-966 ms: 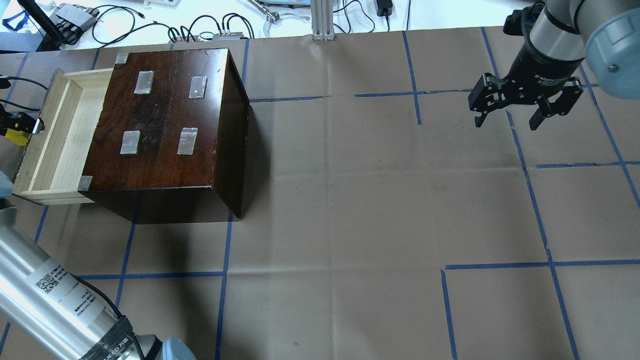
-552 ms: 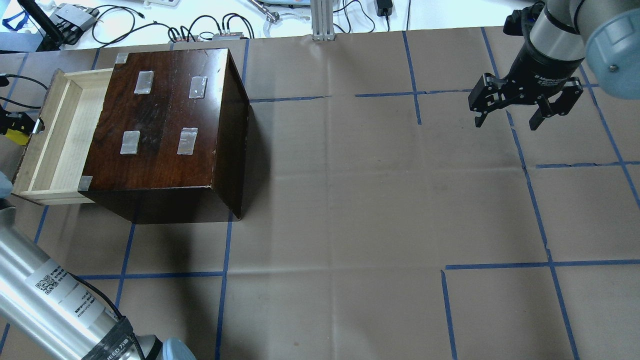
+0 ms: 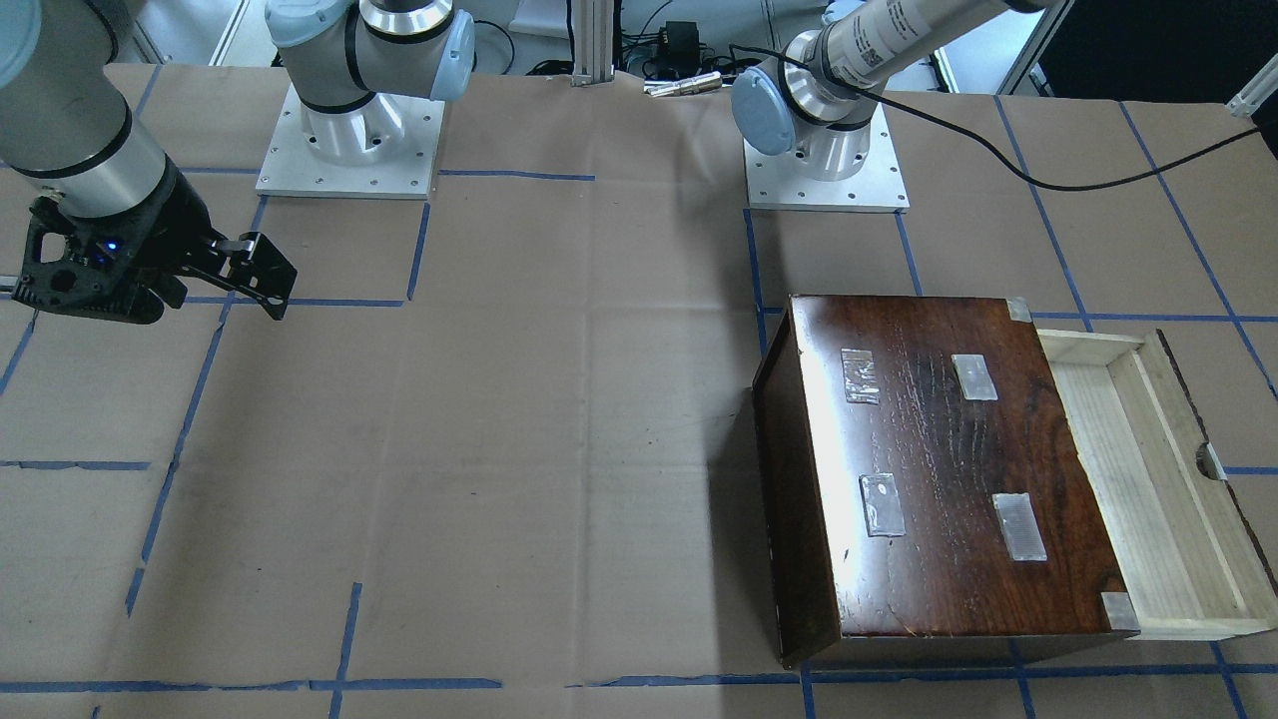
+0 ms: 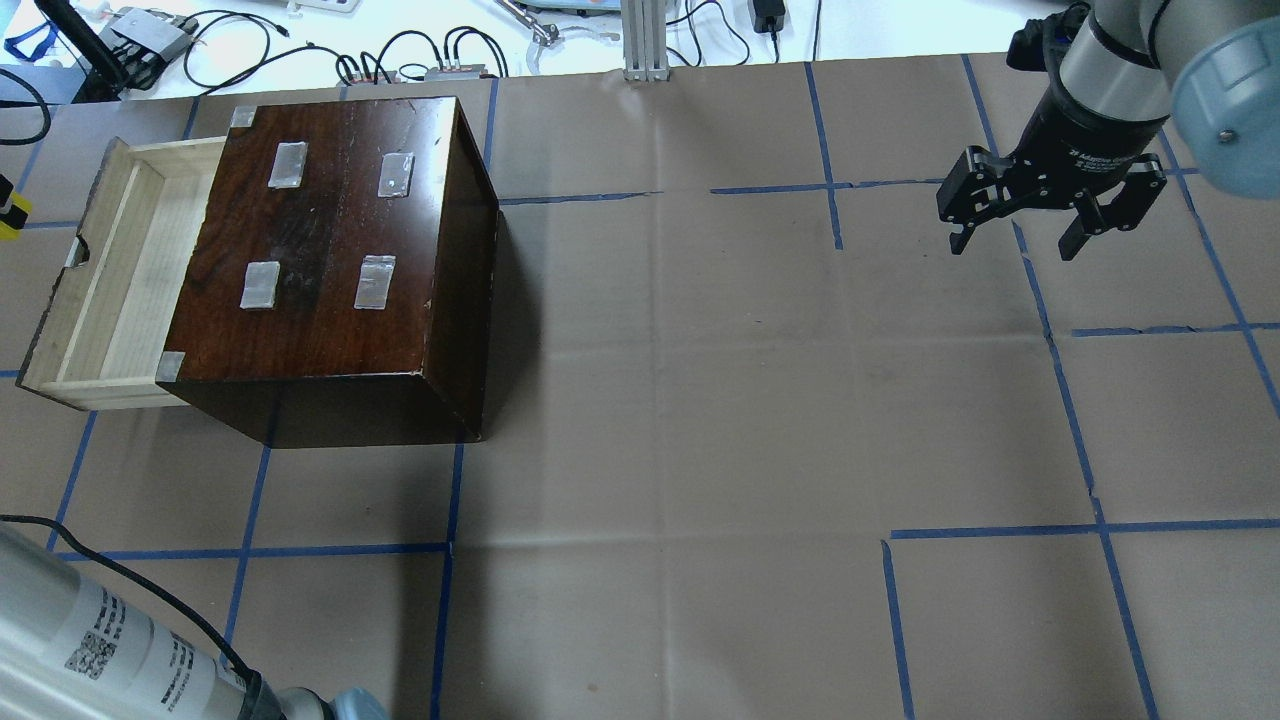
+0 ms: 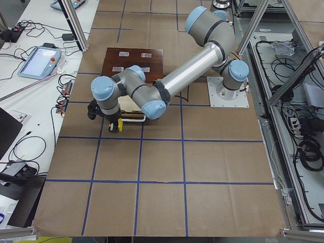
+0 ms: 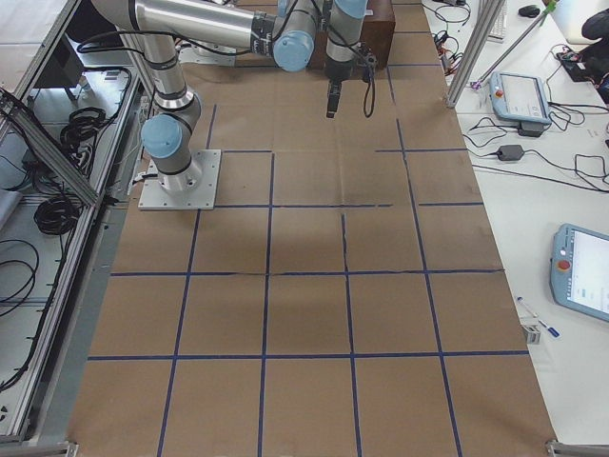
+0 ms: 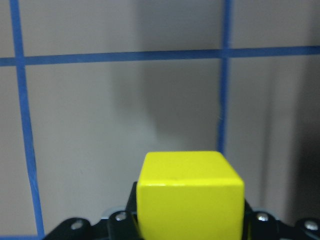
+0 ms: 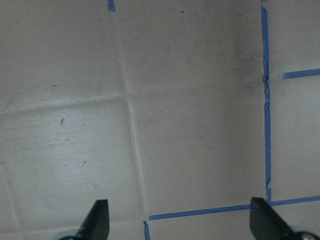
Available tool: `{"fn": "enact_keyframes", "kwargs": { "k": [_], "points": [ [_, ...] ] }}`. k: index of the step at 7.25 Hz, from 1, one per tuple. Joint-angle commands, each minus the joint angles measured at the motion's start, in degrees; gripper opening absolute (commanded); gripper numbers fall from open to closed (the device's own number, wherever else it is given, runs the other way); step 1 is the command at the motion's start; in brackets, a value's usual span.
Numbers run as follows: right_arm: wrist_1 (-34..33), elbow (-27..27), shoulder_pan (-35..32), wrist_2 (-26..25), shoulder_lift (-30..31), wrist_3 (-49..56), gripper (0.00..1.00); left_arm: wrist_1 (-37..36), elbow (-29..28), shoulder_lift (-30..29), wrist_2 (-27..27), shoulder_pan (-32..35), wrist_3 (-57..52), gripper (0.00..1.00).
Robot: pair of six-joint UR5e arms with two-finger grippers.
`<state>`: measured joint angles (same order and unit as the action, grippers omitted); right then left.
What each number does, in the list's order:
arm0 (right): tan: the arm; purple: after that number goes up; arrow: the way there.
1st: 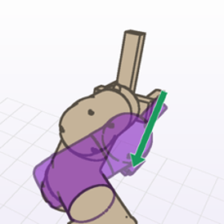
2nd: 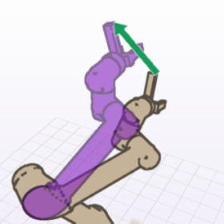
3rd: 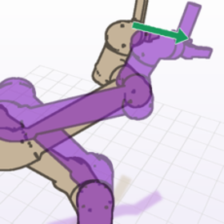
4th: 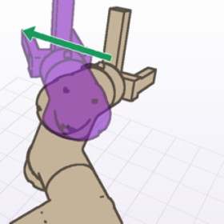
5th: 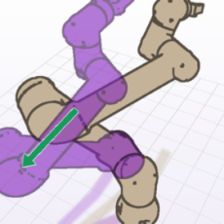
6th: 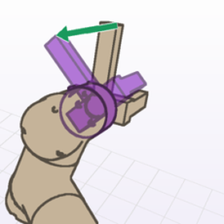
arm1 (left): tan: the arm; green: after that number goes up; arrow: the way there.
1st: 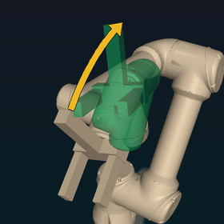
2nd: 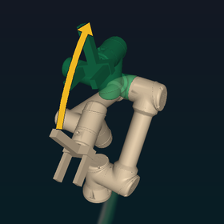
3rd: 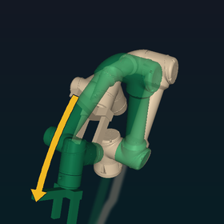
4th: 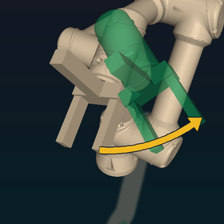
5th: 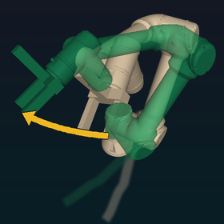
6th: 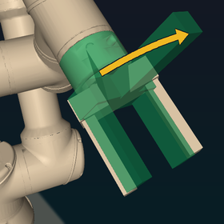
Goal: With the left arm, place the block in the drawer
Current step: 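Lift the yellow cube and carry it over the open drawer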
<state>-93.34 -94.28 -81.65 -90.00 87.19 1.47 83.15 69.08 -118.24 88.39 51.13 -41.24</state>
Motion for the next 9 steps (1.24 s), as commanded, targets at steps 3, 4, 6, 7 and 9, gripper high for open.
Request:
{"fn": "enact_keyframes", "kwargs": {
  "k": [3, 4, 6, 7, 9],
  "points": [
    [0.0, 0.0, 0.0, 0.0, 0.0, 0.0, 1.00, -2.9, 15.3, 8.6, -0.1, 7.7, 7.8, 0.00],
    [0.0, 0.1, 0.0, 0.0, 0.0, -0.1, 1.00, -8.4, 17.5, 6.8, -0.1, 8.3, 7.7, 0.00],
    [0.0, 0.0, 0.0, 0.0, 0.0, -0.1, 1.00, -9.1, 19.6, 5.2, -0.1, 8.3, 7.9, 0.01],
    [0.0, 0.1, 0.0, 0.0, 0.0, 0.0, 1.00, -9.1, 19.8, 4.8, -0.1, 8.4, 7.8, 0.01],
    [0.0, 0.0, 0.0, 0.0, -0.1, 0.0, 1.00, -9.1, 19.7, 4.5, 0.0, 8.5, 7.8, 0.12]
  ]
}}
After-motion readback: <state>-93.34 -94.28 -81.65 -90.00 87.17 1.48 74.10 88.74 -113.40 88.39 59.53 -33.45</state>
